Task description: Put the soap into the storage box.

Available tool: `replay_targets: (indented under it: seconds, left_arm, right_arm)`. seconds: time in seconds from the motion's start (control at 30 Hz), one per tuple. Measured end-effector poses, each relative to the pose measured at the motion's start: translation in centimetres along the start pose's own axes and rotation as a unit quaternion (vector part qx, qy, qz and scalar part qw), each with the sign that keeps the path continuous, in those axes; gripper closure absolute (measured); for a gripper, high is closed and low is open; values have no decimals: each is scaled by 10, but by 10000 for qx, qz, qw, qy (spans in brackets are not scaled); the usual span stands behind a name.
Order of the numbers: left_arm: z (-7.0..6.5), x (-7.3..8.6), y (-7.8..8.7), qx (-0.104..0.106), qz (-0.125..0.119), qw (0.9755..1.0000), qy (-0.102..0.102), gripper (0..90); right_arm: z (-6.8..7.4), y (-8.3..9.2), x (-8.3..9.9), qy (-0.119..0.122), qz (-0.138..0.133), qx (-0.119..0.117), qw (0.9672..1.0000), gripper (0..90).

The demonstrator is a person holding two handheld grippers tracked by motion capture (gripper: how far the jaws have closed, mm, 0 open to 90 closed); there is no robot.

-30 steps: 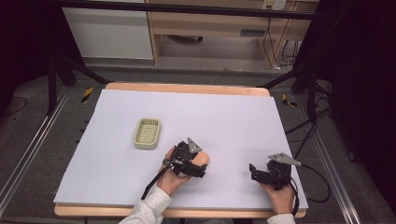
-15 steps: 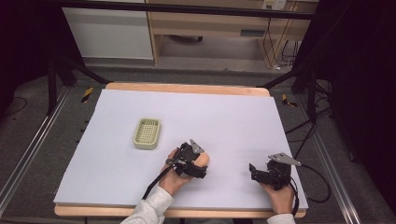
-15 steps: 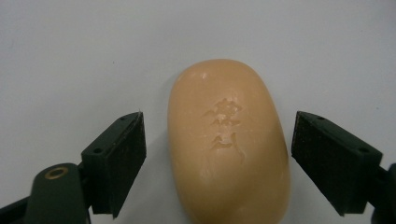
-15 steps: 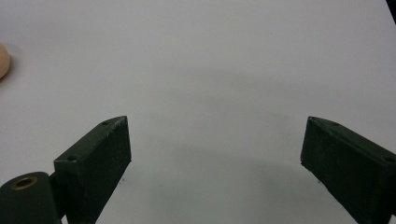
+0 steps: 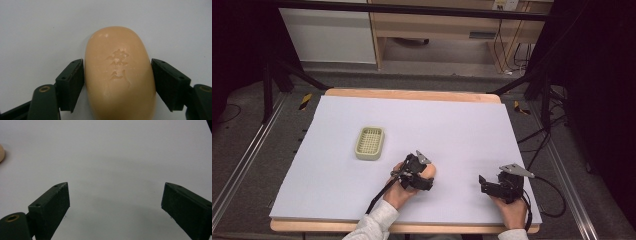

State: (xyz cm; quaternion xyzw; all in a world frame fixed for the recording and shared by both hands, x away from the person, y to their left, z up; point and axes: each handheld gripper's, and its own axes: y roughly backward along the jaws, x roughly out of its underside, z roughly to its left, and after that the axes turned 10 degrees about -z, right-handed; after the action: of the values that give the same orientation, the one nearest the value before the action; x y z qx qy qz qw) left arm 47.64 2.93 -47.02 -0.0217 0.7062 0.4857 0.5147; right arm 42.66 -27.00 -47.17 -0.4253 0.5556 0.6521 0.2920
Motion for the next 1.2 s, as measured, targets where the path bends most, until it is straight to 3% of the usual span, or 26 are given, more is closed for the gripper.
replay_targets:
  seconds: [0.83,1.2]
  left_arm:
    - [-1,-1,-1,-77,66,9999,27,309]
    - [-3,-3,0,-132,136,9998,-106,313]
  right_arm:
    - [1,0,0,-12,14,-8,10000,84]
    - [1,0,0,-23,7,-15,10000,84]
